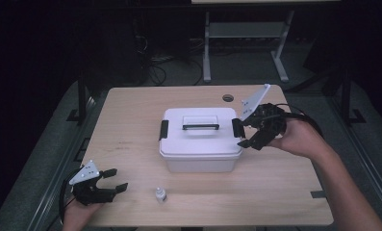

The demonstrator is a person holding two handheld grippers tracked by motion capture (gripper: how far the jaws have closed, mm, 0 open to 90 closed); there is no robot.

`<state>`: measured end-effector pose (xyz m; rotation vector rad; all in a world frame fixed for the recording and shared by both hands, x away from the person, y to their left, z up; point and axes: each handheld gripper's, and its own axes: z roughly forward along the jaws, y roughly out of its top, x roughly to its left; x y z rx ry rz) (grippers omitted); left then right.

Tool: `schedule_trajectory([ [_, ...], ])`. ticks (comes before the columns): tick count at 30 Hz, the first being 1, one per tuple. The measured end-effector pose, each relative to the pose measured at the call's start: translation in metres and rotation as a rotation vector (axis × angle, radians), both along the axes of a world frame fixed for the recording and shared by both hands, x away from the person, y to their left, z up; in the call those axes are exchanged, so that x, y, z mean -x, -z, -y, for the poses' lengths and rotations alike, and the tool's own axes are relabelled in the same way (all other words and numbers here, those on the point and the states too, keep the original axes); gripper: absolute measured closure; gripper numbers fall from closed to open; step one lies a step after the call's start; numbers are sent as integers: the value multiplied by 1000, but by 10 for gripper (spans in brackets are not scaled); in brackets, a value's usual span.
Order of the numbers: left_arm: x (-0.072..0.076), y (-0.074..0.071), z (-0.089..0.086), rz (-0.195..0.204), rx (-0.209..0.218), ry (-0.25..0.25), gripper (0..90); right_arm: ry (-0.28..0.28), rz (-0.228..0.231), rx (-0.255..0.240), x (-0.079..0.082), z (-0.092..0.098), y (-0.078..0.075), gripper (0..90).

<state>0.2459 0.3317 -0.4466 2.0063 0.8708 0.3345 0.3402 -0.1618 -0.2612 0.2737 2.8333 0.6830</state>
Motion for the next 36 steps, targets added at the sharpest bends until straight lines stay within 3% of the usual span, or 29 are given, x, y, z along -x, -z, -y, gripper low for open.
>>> schedule_trajectory([
  [9,0,0,-1,1,4,-2,257,-30,4,-1,-12,-22,-6,323],
  [27,0,1,-2,-2,6,-2,257,-81,4,55,-33,-71,-4,332],
  [36,1,1,-2,0,8,-3,257,-108,-4,59,-41,-93,2,400],
])
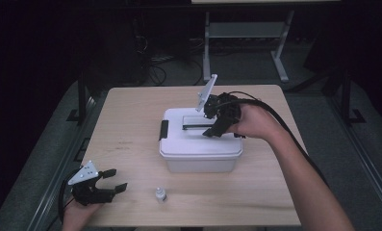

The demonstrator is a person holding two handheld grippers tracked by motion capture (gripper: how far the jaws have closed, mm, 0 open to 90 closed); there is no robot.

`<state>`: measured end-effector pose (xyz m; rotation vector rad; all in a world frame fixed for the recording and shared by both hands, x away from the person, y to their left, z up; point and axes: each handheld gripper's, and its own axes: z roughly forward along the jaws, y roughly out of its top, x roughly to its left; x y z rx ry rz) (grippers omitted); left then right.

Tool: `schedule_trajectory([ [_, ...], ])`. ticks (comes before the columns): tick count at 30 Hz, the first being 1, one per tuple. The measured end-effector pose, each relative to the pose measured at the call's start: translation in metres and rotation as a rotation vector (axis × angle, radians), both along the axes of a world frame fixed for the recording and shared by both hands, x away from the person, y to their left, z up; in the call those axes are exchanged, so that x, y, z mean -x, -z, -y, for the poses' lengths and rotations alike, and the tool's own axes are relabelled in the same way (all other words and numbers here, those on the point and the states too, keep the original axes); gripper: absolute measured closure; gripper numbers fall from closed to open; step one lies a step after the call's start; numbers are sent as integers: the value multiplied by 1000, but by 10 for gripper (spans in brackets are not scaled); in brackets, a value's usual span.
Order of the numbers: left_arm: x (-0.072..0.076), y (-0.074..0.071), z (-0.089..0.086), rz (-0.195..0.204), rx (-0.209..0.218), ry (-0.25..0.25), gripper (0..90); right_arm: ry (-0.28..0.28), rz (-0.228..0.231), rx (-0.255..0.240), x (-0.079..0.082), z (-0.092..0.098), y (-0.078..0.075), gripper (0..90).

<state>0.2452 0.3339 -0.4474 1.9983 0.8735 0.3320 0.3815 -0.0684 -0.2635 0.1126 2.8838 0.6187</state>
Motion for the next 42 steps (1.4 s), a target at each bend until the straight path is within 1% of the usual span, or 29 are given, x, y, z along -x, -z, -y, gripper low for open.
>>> schedule_trajectory([
  [1,0,0,0,0,0,0,257,-4,1,5,-1,-2,1,413],
  [3,0,0,0,1,1,1,257,-13,-4,9,-6,-9,7,479],
  [5,0,0,0,2,0,1,257,-9,-9,15,-7,-10,9,494],
  [6,0,0,0,1,3,0,257,-7,-11,24,-10,-12,14,541],
  [7,0,0,0,1,3,0,257,-7,-11,24,-10,-12,14,541],
  [8,0,0,-1,0,3,0,257,-8,-14,25,-13,-14,16,576],
  [10,0,0,-1,0,2,0,257,-9,-17,19,-15,-15,18,620],
  [12,0,0,-1,0,2,-1,257,-7,-15,21,-17,-15,18,635],
  [15,0,1,-1,1,3,0,257,2,-19,34,-21,-16,21,720],
  [17,0,1,-1,0,3,0,257,0,-18,29,-22,-15,21,747],
  [19,-1,1,-1,0,3,0,258,2,-20,23,-23,-15,20,754],
  [20,-1,1,-1,-1,2,1,257,0,-24,14,-24,-15,20,784],
  [24,-1,1,-1,0,4,1,258,-3,-30,11,-26,-15,21,812],
  [31,-1,1,0,-3,3,5,257,-12,-34,-3,-29,-14,20,824],
  [32,-2,1,0,-1,3,9,257,-26,-32,-8,-30,-13,20,827],
  [35,-3,2,2,-4,1,9,257,-37,-32,-8,-31,-12,20,831],
  [39,-3,2,1,-6,-5,11,258,-37,-41,-15,-32,-12,20,833],
  [42,-3,2,0,-3,0,6,258,-43,-48,-14,-33,-11,20,838],
])
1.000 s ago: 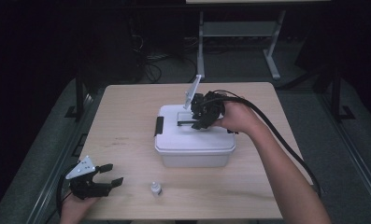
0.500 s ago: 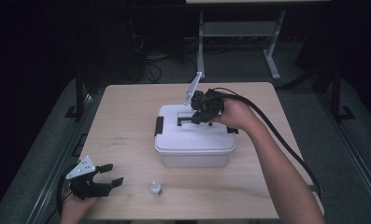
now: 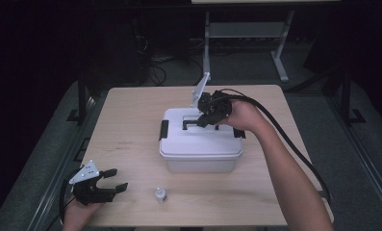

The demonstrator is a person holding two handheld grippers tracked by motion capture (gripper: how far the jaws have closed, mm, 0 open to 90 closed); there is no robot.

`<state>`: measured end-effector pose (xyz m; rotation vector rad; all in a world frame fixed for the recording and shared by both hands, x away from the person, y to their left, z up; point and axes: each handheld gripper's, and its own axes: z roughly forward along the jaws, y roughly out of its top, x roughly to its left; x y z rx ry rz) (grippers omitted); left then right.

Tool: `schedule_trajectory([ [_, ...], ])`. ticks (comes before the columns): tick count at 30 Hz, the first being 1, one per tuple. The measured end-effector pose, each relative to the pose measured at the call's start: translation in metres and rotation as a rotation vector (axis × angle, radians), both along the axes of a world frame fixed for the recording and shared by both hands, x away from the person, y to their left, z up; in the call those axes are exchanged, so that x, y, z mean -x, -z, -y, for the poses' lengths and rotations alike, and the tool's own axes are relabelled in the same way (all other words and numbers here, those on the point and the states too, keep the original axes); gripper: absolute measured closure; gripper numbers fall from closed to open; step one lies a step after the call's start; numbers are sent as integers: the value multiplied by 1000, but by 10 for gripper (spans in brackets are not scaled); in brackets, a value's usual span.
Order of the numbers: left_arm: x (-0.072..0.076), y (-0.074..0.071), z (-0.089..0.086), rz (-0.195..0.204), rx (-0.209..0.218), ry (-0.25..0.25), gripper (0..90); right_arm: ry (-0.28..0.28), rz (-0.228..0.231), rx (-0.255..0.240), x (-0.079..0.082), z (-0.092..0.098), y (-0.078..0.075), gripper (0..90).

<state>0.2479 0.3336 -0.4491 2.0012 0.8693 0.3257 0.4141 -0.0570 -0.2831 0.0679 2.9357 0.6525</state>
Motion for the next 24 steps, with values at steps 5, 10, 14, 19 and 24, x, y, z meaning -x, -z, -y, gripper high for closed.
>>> schedule_trajectory([
  [5,0,0,0,0,-2,3,258,-1,-13,-2,-1,2,0,844],
  [10,0,0,0,0,-1,3,258,-4,-22,-18,-3,4,-2,844],
  [14,0,1,0,-4,0,2,257,-5,-23,-27,-3,5,-4,844],
  [19,0,0,0,-2,-1,4,258,-1,-21,-33,-2,7,-7,844],
  [24,0,1,0,-2,4,-1,258,3,-9,-41,1,11,-13,844],
])
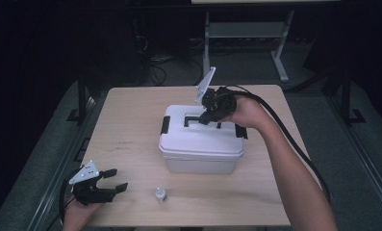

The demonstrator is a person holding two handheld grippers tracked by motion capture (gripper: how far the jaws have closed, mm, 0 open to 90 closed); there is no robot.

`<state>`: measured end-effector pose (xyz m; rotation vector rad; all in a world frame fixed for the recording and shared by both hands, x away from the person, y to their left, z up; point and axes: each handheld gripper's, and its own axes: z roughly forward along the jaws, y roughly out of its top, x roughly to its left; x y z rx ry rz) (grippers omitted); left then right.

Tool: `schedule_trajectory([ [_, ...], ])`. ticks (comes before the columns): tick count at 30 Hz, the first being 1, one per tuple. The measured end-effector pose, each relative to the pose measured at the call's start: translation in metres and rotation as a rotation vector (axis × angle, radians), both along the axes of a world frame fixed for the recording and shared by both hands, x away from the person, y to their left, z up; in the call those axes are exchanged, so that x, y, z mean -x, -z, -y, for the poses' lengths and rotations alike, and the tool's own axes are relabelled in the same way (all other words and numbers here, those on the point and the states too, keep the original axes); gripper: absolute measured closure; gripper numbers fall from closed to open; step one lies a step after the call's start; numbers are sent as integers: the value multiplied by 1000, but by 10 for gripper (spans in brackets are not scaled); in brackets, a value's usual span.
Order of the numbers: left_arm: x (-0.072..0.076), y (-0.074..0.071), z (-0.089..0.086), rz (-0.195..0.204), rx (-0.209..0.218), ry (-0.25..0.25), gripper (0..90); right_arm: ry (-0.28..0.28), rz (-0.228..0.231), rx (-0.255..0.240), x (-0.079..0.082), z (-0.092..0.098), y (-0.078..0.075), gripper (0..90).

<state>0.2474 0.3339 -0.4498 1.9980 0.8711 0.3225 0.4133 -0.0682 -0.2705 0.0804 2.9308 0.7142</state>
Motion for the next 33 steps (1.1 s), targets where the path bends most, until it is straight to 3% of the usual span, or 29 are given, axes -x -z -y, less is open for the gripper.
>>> schedule_trajectory([
  [12,0,0,-1,1,3,-2,257,8,17,-29,12,12,-17,844],
  [22,0,0,0,-4,3,0,257,25,43,-30,32,28,-34,844],
  [27,0,0,1,-3,-7,4,257,39,47,-47,44,39,-44,844],
  [33,0,0,2,-8,-4,7,258,82,45,-57,60,66,-46,844],
])
